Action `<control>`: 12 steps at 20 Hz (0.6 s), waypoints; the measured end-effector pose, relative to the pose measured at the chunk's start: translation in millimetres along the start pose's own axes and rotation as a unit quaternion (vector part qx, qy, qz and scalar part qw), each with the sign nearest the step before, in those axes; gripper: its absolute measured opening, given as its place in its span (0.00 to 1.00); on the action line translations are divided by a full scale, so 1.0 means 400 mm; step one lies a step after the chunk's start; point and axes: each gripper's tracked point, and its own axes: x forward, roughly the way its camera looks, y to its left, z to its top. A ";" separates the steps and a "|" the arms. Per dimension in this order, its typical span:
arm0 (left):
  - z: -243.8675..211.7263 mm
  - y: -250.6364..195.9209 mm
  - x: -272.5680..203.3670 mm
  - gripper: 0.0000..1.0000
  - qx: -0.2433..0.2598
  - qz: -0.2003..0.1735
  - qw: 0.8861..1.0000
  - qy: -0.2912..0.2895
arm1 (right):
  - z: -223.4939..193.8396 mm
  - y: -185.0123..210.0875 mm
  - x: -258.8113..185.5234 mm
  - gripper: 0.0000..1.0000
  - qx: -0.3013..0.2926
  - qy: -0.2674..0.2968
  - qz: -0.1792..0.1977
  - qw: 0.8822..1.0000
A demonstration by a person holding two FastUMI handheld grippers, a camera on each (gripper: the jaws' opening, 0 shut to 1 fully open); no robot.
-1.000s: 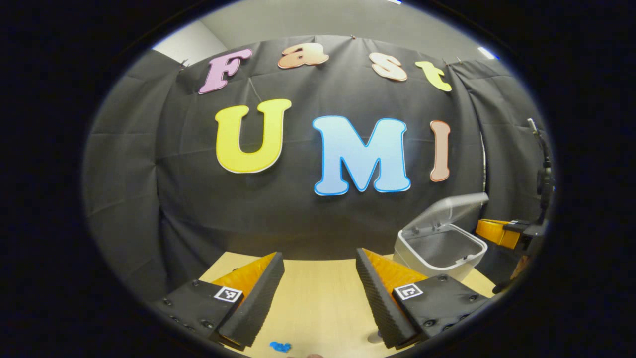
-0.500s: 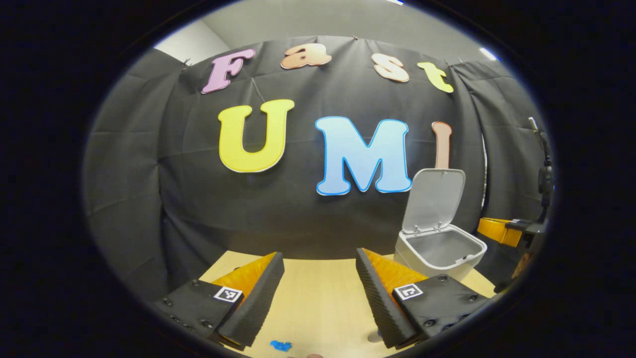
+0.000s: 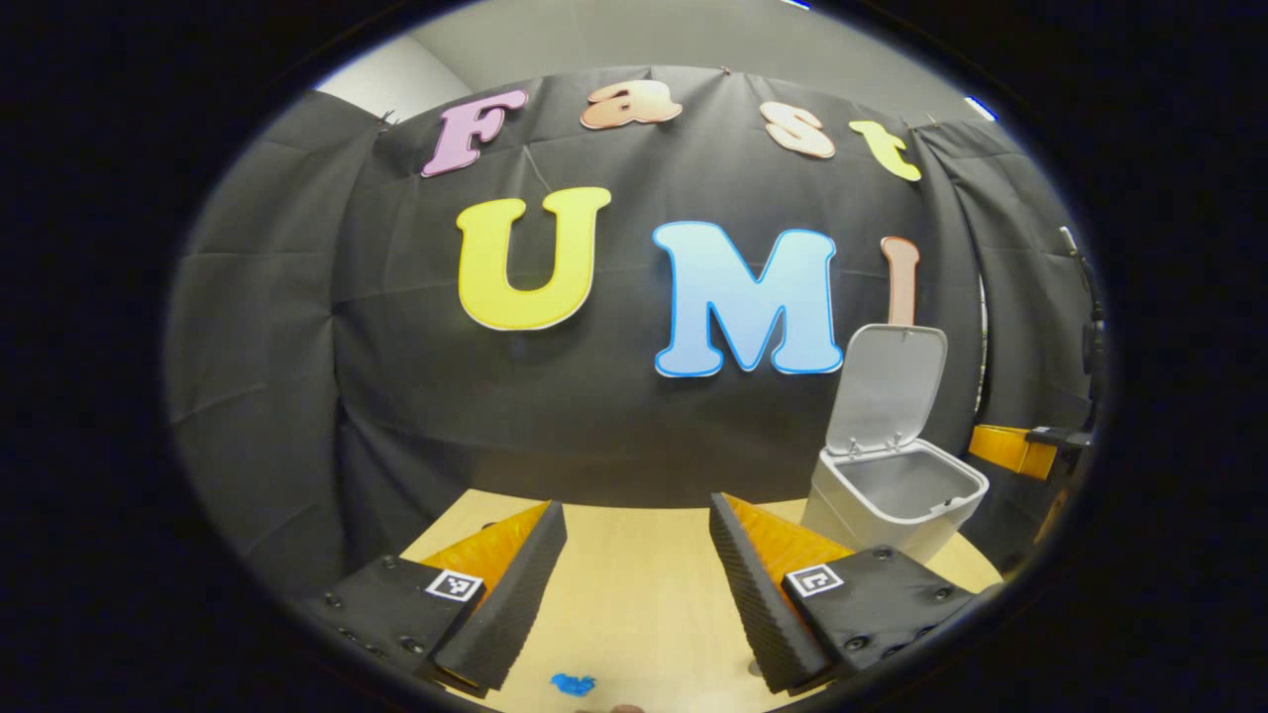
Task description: Press the lid of the desktop garbage bin to open it, pick up the crumpled paper on the desktop and throw it into the bin, then pick up the pop can on the desktop and drop it into the bin, and finally close the garbage bin lid.
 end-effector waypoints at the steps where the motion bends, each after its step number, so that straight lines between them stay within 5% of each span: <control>1: -0.011 0.007 0.000 0.96 0.000 0.003 1.000 0.004 | -0.001 0.001 0.001 0.01 -0.001 0.000 0.002 1.000; 12: -0.157 0.070 -0.011 0.96 -0.004 0.010 0.999 0.041 | -0.010 0.011 -0.005 0.01 -0.007 0.015 0.018 1.000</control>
